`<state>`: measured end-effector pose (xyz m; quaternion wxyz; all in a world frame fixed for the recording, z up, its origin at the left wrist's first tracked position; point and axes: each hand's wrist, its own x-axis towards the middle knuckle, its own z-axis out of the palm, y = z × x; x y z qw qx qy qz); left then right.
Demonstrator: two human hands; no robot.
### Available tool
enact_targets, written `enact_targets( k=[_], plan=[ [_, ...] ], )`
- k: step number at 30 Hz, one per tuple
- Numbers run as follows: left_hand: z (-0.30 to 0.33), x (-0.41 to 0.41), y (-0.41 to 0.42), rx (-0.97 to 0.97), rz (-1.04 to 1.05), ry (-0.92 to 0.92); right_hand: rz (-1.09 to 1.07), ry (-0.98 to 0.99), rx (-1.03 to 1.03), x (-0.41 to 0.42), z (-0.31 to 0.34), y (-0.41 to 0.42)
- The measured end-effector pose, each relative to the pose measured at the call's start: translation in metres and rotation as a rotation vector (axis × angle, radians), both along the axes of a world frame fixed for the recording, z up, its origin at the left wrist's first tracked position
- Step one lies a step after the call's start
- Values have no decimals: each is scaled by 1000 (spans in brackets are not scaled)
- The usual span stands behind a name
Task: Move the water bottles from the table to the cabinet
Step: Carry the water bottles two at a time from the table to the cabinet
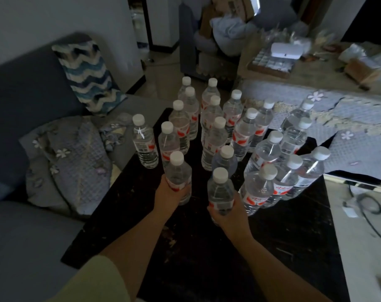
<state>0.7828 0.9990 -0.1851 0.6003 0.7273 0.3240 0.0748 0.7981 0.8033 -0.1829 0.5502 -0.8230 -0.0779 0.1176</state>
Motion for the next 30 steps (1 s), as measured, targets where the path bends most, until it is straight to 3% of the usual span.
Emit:
enact_targets(
  k=[11, 16, 19, 30],
  plan=[
    [24, -28, -23, 25, -250, 62, 17, 57, -18, -26, 14, -17],
    [36, -28, -37, 77, -446, 14, -203, 41, -37, -46, 32, -44],
    [45, -31, -47, 110, -533, -32, -321, -34, -162, -61, 41, -62],
    [84, -51, -131, 136, -964, -176, -735, -76, -130, -135, 80, -126]
  ],
)
